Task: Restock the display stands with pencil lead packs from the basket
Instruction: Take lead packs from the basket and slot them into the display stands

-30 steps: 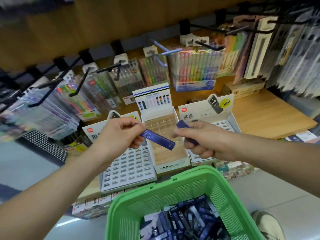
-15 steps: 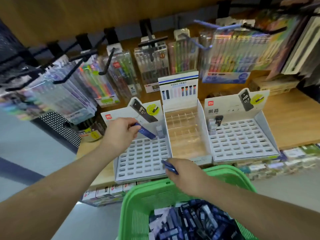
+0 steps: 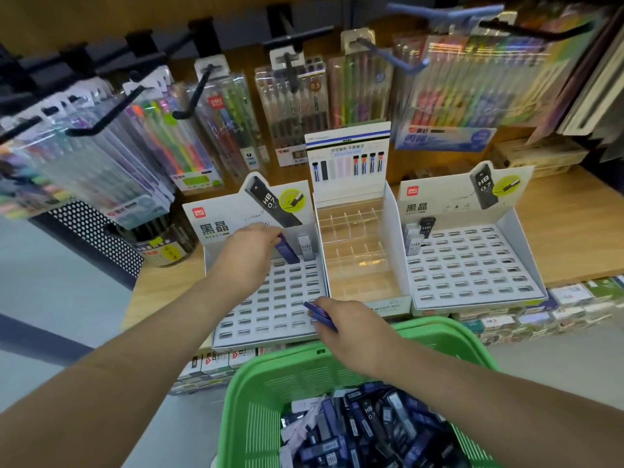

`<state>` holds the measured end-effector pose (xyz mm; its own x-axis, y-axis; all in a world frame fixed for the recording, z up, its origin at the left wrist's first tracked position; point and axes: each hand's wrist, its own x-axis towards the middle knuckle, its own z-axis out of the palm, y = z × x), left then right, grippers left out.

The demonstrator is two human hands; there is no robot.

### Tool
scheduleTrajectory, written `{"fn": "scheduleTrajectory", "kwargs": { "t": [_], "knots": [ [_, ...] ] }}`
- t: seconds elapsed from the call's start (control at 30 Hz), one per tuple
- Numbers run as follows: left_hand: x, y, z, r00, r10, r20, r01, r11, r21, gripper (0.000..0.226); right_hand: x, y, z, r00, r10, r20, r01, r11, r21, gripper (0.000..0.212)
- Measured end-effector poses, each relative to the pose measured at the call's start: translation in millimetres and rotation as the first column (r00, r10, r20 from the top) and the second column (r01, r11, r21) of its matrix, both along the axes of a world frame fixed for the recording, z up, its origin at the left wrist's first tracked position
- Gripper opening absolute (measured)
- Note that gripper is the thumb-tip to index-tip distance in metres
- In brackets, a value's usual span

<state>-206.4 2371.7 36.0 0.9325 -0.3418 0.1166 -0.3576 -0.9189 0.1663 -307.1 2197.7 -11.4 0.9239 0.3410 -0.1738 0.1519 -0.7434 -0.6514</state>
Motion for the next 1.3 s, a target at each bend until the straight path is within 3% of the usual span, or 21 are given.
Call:
{"fn": "scheduleTrajectory", "kwargs": {
  "t": [0.2, 0.3, 0.4, 0.47, 0.53, 0.57, 0.63, 0.7, 0.83, 1.0, 1.17, 1.3],
  "knots": [
    [-4, -12, -2, 0.996, 0.073, 0.048, -0.067, 0.99, -0.125, 0.017, 1, 2, -2, 0.999, -0.038, -0.004, 0.038, 0.999, 0.02, 0.017],
    [0, -14, -2, 0.996, 0.065, 0.054, -0.059, 0.992, -0.11, 0.021, 2, 0, -2, 0.999, -0.049, -0.017, 0.05, 0.998, 0.028, 0.018],
    [3, -13, 3, 0.995, 0.071, 0.065, -0.07, 0.997, -0.029, 0.025, 3, -1, 4, 0.986, -0.11, -0.125, 0.135, 0.968, 0.211, 0.015],
    [-2, -13, 9, 0.997, 0.07, 0.034, -0.071, 0.997, 0.019, 0.028, 7, -3, 14, 0.939, -0.193, -0.284, 0.304, 0.853, 0.425, 0.007],
    [-10, -15, 21, 0.996, 0.087, 0.007, -0.087, 0.996, 0.021, 0.029, 15, -7, 30, 0.833, -0.21, -0.512, 0.502, 0.675, 0.54, 0.013],
    [-14, -18, 30, 0.994, 0.104, -0.024, -0.105, 0.993, -0.047, 0.027, 19, -10, 40, 0.766, -0.157, -0.624, 0.583, 0.58, 0.569, 0.018],
    [-24, -24, 53, 0.966, 0.097, -0.241, -0.187, 0.904, -0.385, 0.022, 24, -18, 64, 0.67, 0.024, -0.742, 0.663, 0.431, 0.612, 0.023],
    [-40, -32, 81, 0.873, -0.077, -0.481, -0.291, 0.71, -0.641, 0.018, 23, -27, 90, 0.653, 0.184, -0.735, 0.63, 0.407, 0.662, 0.026],
    [-71, -37, 119, 0.857, -0.192, -0.478, -0.248, 0.661, -0.709, 0.021, 9, -38, 133, 0.682, 0.316, -0.66, 0.48, 0.488, 0.729, 0.032],
    [-110, -33, 141, 0.844, -0.24, -0.479, -0.26, 0.599, -0.757, 0.026, -24, -45, 168, 0.752, 0.189, -0.631, 0.428, 0.588, 0.686, 0.023],
    [-144, -40, 154, 0.893, -0.167, -0.417, -0.255, 0.576, -0.777, 0.029, -53, -55, 185, 0.774, 0.085, -0.627, 0.514, 0.493, 0.701, 0.024],
    [-175, -57, 155, 0.841, -0.263, -0.473, -0.281, 0.535, -0.797, 0.061, -66, -55, 190, 0.821, -0.115, -0.559, 0.559, 0.354, 0.749, 0.005]
  ]
}}
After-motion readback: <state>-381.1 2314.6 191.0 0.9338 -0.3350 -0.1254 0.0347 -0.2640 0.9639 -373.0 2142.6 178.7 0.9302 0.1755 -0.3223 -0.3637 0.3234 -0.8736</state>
